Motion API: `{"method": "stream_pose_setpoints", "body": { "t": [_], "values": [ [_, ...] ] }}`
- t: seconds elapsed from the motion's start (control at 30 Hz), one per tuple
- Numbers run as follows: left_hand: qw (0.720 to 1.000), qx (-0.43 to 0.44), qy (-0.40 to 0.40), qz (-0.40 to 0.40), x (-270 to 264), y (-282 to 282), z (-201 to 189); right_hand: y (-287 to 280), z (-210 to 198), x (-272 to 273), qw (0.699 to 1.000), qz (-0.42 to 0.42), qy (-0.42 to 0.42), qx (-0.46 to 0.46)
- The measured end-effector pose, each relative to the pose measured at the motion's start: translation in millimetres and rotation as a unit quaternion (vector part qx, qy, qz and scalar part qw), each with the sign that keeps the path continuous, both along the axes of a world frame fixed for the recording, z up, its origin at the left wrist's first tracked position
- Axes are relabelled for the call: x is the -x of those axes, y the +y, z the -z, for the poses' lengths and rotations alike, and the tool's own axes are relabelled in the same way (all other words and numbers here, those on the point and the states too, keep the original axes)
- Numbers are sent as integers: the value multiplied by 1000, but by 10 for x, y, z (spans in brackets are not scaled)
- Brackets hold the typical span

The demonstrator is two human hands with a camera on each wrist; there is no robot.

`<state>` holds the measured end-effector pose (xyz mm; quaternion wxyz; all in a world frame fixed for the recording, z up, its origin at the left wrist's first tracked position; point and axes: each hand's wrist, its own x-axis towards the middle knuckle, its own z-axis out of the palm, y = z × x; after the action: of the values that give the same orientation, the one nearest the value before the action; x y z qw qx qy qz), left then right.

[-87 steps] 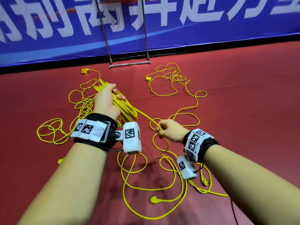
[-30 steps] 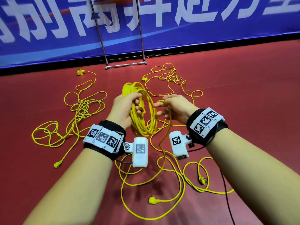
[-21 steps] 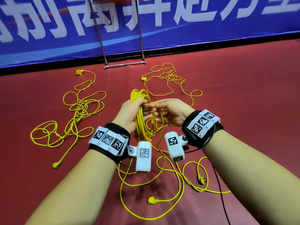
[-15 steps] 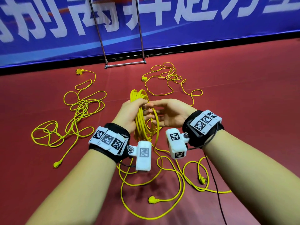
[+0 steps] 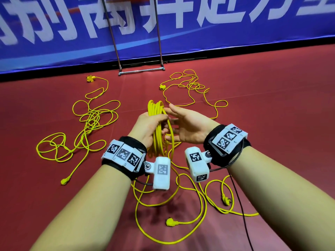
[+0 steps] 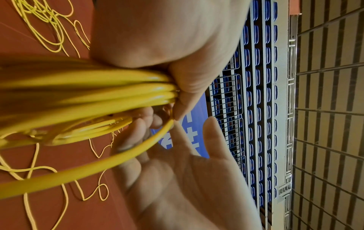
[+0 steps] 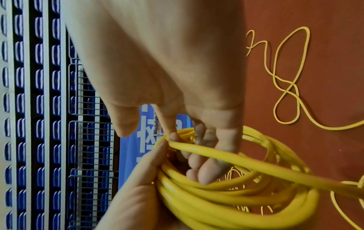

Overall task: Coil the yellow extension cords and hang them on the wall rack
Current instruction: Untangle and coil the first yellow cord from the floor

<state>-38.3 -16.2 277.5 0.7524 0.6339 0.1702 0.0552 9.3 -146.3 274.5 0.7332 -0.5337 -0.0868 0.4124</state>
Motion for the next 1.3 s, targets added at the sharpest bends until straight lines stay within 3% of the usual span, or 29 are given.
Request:
{"method": "stream_pose_setpoints", "body": {
  "t": [0.2,0.3,0.47,0.73,1.1,1.3],
  "values": [
    [995,40,-25,-88,-89,130,25,5,137,84,980,-36,-161,111],
    [991,65,-26,-114,-105,198,12,11,190,113,971,-42,-207,109],
    [993,75,-11,-88,-125,268,46,57,35,70,976,67,-201,45],
    [998,61,-34,5,-56,95,115,118,-39,94,966,159,-198,44],
    [994,105,-38,-8,-1,2,115,153,-98,201,956,100,-252,108],
    [994,110,-17,-4,-43,26,178,170,-42,227,947,155,-256,116]
  ]
}}
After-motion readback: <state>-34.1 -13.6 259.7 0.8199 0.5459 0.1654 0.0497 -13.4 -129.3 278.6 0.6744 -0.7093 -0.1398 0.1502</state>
